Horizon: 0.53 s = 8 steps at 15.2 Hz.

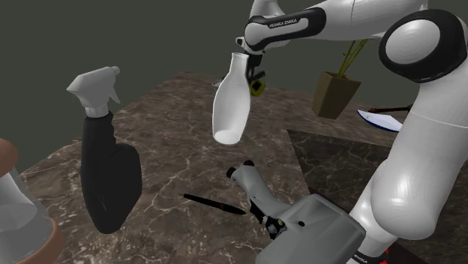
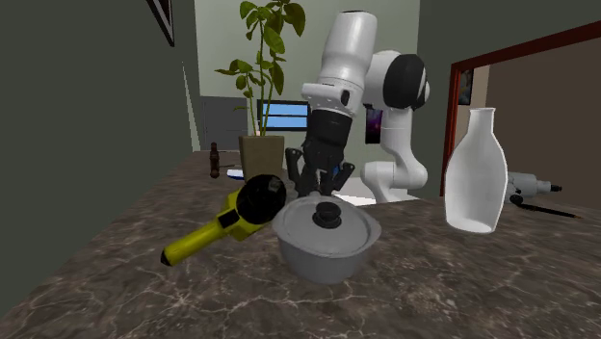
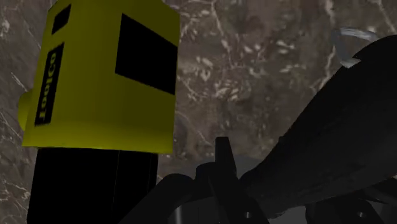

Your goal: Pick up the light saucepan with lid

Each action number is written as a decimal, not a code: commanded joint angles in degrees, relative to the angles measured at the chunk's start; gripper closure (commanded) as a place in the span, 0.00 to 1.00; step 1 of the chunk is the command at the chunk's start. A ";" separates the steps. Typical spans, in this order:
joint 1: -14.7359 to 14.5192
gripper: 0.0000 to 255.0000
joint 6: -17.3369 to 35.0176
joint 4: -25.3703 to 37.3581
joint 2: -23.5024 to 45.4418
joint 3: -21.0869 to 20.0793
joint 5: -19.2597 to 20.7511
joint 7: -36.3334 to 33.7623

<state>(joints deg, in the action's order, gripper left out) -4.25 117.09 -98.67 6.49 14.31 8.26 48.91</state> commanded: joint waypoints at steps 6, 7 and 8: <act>0.00 1.00 -5.30 5.37 -0.04 -0.02 -0.31 0.74; 0.00 1.00 -5.41 5.48 -0.04 -0.02 -0.31 0.76; 0.00 1.00 -5.42 5.49 -0.03 -0.02 -0.32 0.76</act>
